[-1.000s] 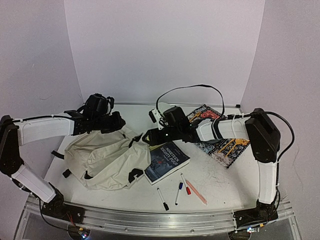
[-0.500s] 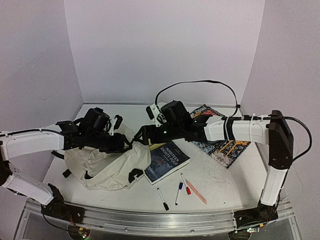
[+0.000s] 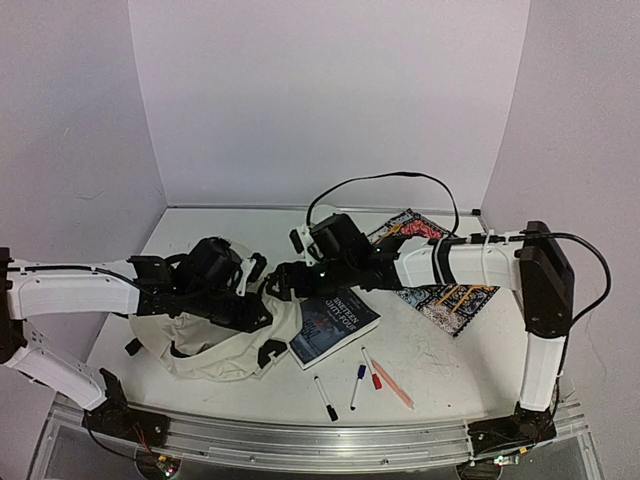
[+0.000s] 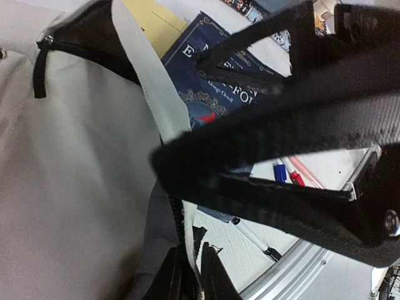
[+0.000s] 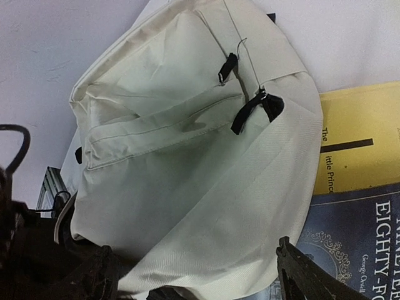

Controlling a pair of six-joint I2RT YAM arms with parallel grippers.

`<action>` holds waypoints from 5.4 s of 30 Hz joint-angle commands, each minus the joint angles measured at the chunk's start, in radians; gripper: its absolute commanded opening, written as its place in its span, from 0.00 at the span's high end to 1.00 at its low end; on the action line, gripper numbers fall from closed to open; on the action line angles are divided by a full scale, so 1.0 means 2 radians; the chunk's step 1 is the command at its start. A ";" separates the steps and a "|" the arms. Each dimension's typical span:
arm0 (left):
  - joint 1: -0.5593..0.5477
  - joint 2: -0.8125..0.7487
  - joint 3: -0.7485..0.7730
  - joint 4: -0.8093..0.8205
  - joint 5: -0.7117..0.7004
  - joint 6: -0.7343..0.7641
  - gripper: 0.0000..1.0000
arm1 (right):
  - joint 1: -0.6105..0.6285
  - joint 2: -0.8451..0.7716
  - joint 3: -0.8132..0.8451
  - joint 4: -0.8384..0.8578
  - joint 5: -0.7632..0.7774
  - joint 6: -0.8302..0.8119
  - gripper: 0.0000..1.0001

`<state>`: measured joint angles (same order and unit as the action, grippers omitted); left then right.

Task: Pack the student bag
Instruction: Pick up the student bag from the corner of the board, then adjust the student bag at the corner of the board, then pick up the largest pocket of the bag from the student bag.

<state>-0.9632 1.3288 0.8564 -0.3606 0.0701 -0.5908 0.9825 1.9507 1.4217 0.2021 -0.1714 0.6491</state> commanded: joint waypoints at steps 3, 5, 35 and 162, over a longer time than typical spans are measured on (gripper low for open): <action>-0.051 0.052 0.034 0.011 -0.104 0.015 0.96 | 0.000 0.032 0.037 -0.020 -0.034 0.022 0.15; -0.063 0.070 0.043 0.011 -0.128 0.017 0.97 | 0.001 0.038 0.042 -0.023 -0.045 0.023 0.17; -0.130 0.015 0.063 0.024 -0.270 -0.002 0.65 | -0.054 0.046 -0.040 0.210 -0.150 -0.015 1.00; 0.228 0.163 0.321 -0.057 -0.019 0.062 1.00 | -0.014 0.000 -0.001 0.166 -0.150 -0.032 0.63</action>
<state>-0.5133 1.6707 1.4399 -0.5415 0.0341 -0.4665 0.9415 1.9624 1.3503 0.4796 -0.4125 0.5752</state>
